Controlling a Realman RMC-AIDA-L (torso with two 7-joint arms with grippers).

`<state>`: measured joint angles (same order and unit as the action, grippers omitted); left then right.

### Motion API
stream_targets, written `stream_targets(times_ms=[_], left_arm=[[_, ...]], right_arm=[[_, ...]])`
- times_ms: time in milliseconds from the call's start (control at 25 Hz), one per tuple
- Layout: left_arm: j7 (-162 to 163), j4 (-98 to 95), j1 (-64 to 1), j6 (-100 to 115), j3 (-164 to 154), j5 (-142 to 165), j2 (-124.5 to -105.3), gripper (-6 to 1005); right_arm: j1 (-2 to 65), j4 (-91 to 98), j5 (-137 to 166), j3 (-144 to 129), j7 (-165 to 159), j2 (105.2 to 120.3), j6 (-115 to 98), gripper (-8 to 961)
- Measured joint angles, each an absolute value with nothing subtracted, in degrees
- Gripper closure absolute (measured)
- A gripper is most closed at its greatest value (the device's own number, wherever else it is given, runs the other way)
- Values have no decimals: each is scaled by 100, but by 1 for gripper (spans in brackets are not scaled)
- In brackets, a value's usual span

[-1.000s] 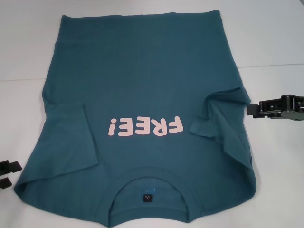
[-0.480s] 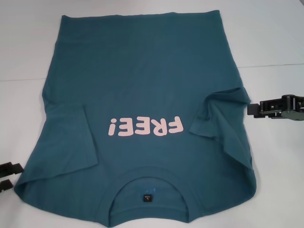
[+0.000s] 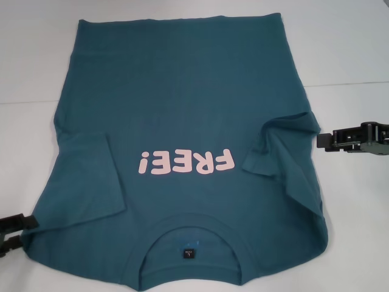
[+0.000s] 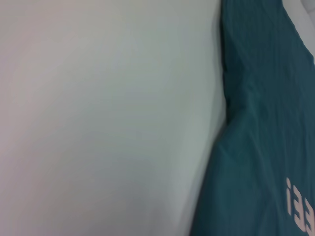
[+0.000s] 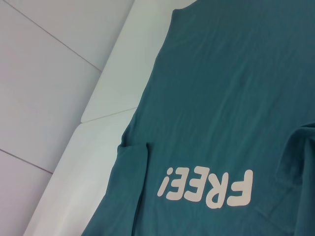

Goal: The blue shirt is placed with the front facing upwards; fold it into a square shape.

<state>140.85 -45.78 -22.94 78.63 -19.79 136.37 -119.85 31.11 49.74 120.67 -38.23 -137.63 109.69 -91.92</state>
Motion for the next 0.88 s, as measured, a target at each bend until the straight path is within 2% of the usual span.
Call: stream_targets(times_ms=[880], left_arm=[[14001, -4772, -2260, 8093, -1661, 13600, -11960, 372]], right_arm=[[3103, 4975, 12068, -3814, -13763, 10969, -9187, 562]])
